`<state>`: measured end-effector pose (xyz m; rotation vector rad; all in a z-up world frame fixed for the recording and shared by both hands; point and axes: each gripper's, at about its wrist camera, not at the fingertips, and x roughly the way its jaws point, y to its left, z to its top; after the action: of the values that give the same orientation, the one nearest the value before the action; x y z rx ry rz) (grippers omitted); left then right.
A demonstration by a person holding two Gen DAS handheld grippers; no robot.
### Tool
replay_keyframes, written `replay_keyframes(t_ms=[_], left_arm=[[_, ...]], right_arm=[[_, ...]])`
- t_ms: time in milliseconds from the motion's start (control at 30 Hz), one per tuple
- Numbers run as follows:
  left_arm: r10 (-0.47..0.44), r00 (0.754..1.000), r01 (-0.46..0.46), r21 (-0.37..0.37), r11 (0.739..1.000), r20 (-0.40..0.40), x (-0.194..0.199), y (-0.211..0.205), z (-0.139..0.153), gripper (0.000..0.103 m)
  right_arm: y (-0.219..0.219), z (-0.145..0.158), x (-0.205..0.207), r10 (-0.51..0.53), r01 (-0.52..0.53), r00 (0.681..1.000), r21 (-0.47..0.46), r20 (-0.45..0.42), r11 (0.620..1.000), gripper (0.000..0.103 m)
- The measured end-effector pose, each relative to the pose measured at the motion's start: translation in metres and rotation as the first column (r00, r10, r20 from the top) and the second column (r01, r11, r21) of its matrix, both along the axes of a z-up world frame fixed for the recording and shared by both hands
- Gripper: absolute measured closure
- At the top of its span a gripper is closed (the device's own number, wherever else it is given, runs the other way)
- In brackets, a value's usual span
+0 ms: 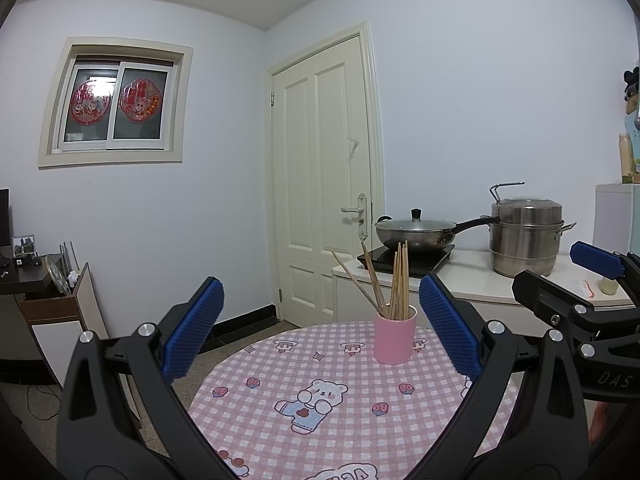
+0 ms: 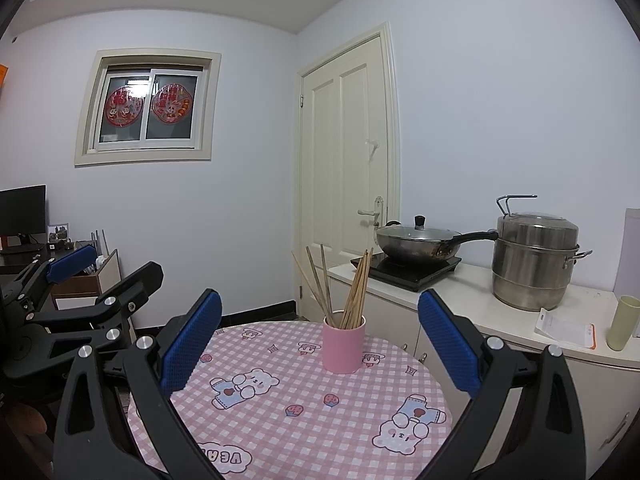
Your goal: Organize utensils
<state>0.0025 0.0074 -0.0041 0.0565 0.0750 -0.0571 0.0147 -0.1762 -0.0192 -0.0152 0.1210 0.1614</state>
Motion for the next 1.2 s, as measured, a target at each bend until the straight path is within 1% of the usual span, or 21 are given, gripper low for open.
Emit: replay_keyframes(t_ms=[1200], left_arm=[[0.012,1.0,-0.012,0.003,1.0,-0.011,-0.0003,-0.005,-0.0027,0.007]], right_arm=[[0.0012,-0.003,-0.0017,-0.001,0.001,1.0,0.005,-0.011,1.0,0.008]])
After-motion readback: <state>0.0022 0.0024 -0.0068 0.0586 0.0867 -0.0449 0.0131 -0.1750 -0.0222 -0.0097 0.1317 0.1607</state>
